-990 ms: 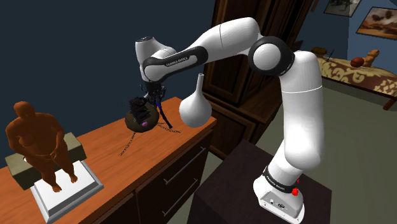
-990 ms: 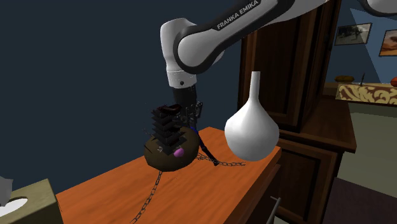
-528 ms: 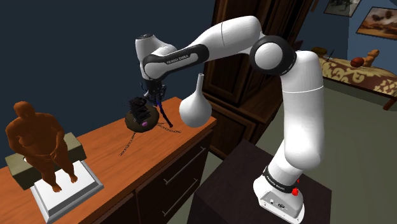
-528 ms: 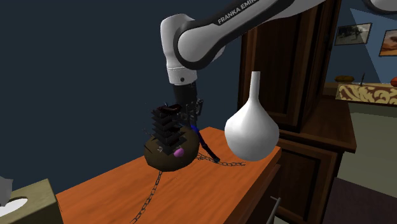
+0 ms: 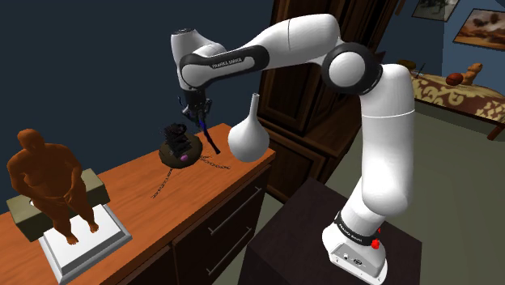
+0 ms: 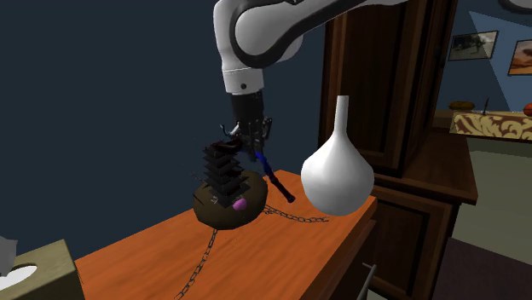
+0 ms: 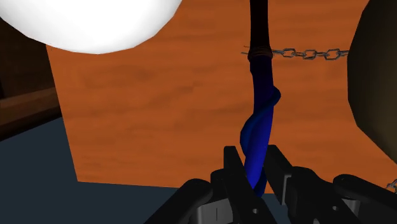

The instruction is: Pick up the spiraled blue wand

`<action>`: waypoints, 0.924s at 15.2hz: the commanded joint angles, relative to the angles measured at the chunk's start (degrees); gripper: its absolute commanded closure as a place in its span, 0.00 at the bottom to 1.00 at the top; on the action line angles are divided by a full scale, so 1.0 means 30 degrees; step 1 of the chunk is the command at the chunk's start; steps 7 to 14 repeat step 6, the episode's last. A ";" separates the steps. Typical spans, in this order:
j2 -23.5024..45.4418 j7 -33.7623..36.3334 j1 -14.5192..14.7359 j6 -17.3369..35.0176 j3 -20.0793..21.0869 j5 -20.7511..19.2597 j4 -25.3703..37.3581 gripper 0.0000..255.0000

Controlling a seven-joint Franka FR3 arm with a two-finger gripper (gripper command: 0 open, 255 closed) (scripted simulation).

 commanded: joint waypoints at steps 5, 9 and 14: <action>-0.0279 -0.0267 0.0038 -0.1135 0.0059 0.0150 0.0886 1.00; -0.0278 -0.0267 0.0038 -0.1136 0.0058 0.0150 0.0888 1.00; -0.0278 -0.0267 0.0038 -0.1136 0.0058 0.0150 0.0888 1.00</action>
